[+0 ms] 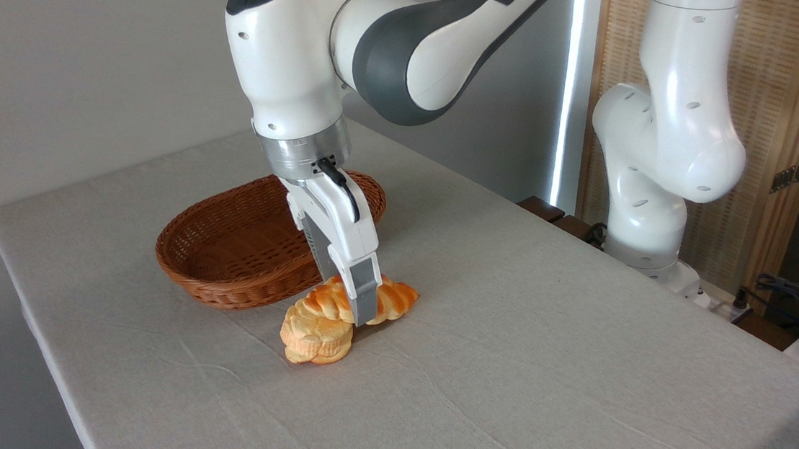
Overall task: Put bread into the basket
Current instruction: 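Move the gripper over the braided roll and lower onto it, then close the gripper on the braided roll, then lift the braided roll off the bun and carry it over the basket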
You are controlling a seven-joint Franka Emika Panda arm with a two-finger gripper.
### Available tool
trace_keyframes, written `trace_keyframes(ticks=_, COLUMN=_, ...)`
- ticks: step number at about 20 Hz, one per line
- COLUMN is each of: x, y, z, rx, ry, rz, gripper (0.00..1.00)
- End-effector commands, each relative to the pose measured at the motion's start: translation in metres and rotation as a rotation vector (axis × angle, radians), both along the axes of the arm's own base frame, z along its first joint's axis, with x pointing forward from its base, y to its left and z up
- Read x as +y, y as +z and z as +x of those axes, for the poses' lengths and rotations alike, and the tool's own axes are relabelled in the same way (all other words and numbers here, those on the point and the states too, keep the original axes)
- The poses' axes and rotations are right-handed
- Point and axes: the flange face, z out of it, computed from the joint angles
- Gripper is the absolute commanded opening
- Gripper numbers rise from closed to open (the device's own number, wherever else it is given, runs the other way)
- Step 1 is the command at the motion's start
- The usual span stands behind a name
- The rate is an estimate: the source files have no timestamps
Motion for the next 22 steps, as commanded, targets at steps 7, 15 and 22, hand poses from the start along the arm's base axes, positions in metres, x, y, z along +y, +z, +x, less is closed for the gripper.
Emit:
trace_keyframes(ticks=7, x=-0.002, y=0.0, z=0.001, rx=-0.035, ry=-0.001, rz=-0.039, gripper=0.38)
trace_keyframes(ticks=15, x=0.002, y=0.031, z=-0.004, rx=0.017, ry=-0.007, rz=-0.041, gripper=0.38)
trace_keyframes(ticks=22, x=-0.016, y=0.069, z=-0.008, rx=0.067, ry=0.016, rz=-0.103, gripper=0.38)
